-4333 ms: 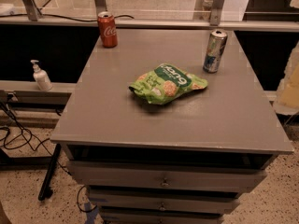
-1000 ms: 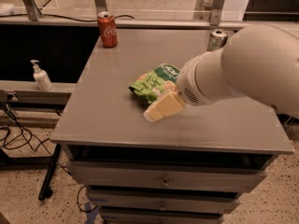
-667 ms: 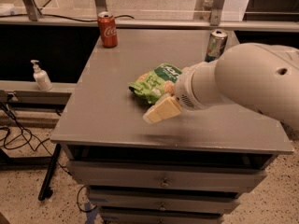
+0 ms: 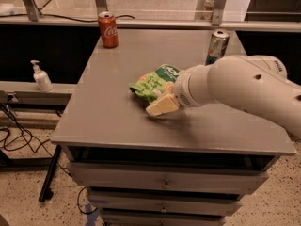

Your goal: Move green rice chip bag near coke can

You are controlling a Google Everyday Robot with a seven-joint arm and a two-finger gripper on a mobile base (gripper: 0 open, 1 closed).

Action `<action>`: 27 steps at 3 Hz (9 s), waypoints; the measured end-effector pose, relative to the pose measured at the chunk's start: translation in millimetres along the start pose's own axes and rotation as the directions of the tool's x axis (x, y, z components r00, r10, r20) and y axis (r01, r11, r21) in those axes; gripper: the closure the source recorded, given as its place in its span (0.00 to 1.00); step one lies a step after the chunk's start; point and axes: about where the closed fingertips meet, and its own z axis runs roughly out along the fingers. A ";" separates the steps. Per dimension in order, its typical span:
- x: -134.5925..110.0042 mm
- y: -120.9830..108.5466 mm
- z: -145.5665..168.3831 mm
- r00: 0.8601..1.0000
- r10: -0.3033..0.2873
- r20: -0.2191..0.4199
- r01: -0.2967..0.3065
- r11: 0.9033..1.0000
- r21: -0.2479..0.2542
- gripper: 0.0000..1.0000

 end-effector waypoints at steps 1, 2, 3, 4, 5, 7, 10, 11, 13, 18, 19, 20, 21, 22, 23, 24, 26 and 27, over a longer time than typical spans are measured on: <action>-13.7 -24.0 10.2 1.000 0.000 0.018 -0.001 0.999 0.038 0.42; -29.8 -40.0 10.8 0.999 -0.004 0.032 0.002 0.998 0.065 0.65; -36.7 -48.5 6.5 0.999 -0.006 0.038 0.002 0.996 0.087 0.88; -40.6 -53.7 0.0 0.999 -0.009 0.045 0.005 0.995 0.104 1.00; -62.2 -60.0 -8.4 0.995 -0.055 0.083 0.045 0.992 0.117 1.00; -116.3 -63.1 -18.1 0.962 -0.205 0.183 0.182 0.974 0.134 1.00; -137.6 -68.5 7.0 0.908 -0.333 0.254 0.313 0.943 0.116 1.00; -131.6 -86.1 42.1 0.868 -0.423 0.260 0.416 0.906 0.084 1.00; -119.9 -109.6 97.3 0.779 -0.569 0.262 0.587 0.809 0.012 1.00; -149.8 -103.8 185.5 0.697 -0.658 0.286 0.696 0.716 -0.050 0.81; -153.5 -107.3 183.2 0.693 -0.666 0.276 0.702 0.711 -0.048 0.58; -156.5 -109.7 179.7 0.689 -0.673 0.269 0.707 0.706 -0.046 0.35; -159.9 -111.1 175.5 0.685 -0.678 0.265 0.710 0.703 -0.039 0.11; -165.9 -109.1 170.4 0.677 -0.684 0.272 0.716 0.697 -0.028 0.00; -175.9 -116.6 151.7 0.672 -0.693 0.259 0.717 0.697 0.005 0.00; -186.8 -143.2 98.7 0.711 -0.657 0.249 0.661 0.746 0.083 0.00; -170.3 -197.1 -51.1 0.806 -0.535 0.253 0.473 0.839 0.269 0.00; -158.4 -206.5 -59.8 0.816 -0.527 0.239 0.462 0.842 0.279 0.00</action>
Offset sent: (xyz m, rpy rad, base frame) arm 0.0660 -0.0053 0.0409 0.0018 -0.0915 -0.0560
